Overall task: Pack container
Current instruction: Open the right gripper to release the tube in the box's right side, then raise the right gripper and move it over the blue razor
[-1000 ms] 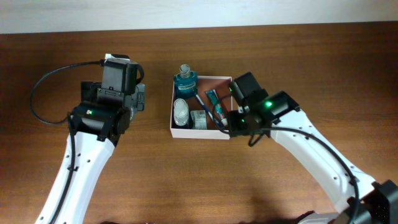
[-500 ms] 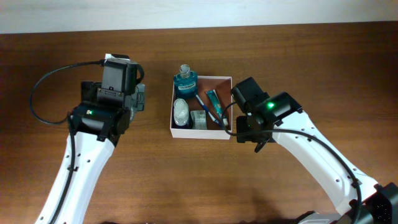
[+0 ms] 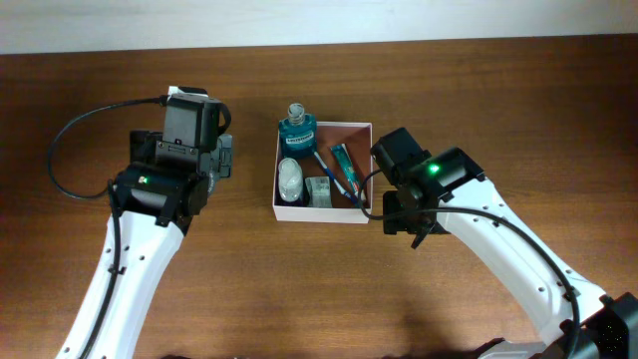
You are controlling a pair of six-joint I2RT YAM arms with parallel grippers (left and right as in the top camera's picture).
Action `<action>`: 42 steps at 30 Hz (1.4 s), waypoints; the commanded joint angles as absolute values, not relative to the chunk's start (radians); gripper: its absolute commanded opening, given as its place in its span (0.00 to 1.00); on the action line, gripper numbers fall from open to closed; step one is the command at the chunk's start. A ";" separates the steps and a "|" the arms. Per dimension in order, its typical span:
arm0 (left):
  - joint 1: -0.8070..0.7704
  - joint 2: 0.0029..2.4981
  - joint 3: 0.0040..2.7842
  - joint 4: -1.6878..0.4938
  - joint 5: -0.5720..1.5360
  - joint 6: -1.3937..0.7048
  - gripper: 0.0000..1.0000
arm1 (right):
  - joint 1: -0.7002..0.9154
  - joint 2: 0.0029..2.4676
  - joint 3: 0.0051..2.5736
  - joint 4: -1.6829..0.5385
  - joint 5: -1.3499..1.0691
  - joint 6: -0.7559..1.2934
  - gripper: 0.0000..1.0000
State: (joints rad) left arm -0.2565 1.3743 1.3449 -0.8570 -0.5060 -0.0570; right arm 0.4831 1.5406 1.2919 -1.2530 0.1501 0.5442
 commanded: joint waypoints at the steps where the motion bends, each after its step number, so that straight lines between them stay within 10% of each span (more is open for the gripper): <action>1: -0.254 1.372 1.359 -0.857 -0.520 -0.059 0.99 | 0.484 1.523 1.292 -1.253 0.171 0.596 0.65; 6: -0.254 1.372 1.359 -0.857 -0.520 -0.059 0.99 | 0.483 1.523 1.292 -1.252 0.224 0.702 0.69; 8: -0.254 1.372 1.359 -0.857 -0.520 -0.059 0.99 | 0.481 1.523 1.292 -1.248 0.250 0.751 0.98; 22: -0.254 1.372 1.359 -0.857 -0.520 -0.059 0.99 | 0.240 1.550 1.292 -1.011 0.043 0.825 0.99; 24: -0.254 1.372 1.359 -0.857 -0.520 -0.059 0.99 | 0.202 1.559 1.292 -0.957 0.006 0.825 0.81; 28: -0.254 1.372 1.359 -0.857 -0.520 -0.059 0.99 | 0.159 1.584 1.292 -0.887 -0.001 0.825 0.04; 42: -0.254 1.372 1.359 -0.857 -0.520 -0.059 1.00 | 0.150 1.840 1.292 -0.574 0.012 0.825 0.04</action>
State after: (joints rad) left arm -0.2565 1.3743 1.3449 -0.8570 -0.5060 -0.0570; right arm 0.1539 1.7931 1.2919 -0.6025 0.0055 0.8192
